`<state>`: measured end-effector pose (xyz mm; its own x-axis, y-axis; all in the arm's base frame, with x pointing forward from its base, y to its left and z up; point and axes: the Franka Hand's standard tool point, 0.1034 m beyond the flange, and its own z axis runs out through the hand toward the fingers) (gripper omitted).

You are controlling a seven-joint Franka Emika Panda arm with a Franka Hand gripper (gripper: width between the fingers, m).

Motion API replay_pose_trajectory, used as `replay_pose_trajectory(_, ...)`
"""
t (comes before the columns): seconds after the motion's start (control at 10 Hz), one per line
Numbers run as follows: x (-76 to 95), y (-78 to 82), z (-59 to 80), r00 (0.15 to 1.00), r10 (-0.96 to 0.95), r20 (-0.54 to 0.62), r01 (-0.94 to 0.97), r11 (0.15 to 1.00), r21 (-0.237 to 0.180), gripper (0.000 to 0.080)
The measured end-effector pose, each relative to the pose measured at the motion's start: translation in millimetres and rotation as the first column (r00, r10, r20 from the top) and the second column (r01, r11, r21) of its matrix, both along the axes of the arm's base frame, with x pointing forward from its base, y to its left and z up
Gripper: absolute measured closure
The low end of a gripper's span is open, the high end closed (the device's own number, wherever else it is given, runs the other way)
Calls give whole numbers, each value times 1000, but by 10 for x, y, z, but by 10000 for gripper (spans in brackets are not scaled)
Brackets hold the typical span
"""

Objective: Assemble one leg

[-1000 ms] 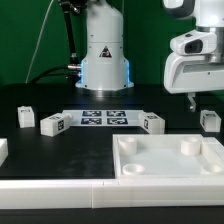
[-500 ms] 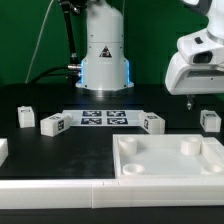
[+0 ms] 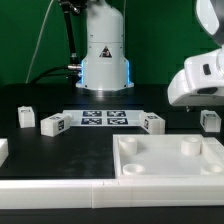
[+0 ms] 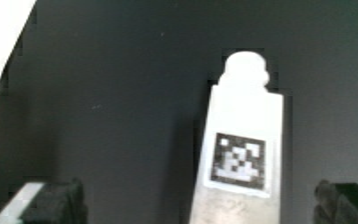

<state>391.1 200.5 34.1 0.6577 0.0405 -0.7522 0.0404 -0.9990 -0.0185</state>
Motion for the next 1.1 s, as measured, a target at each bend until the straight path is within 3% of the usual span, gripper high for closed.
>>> replay_pose_trajectory(0.2,-74,-3,-68,986,9,-167,-11,1000,-9,151)
replay_pose_trajectory(0.3,-74,13,-159,981,9,-194,-11,1000,-8,151)
replay_pose_trajectory(1.0,-205,58,-295,984,20,-177,-22,1000,-9,151)
replay_pose_trajectory(1.1,-204,57,-295,984,20,-177,-22,1000,-9,281)
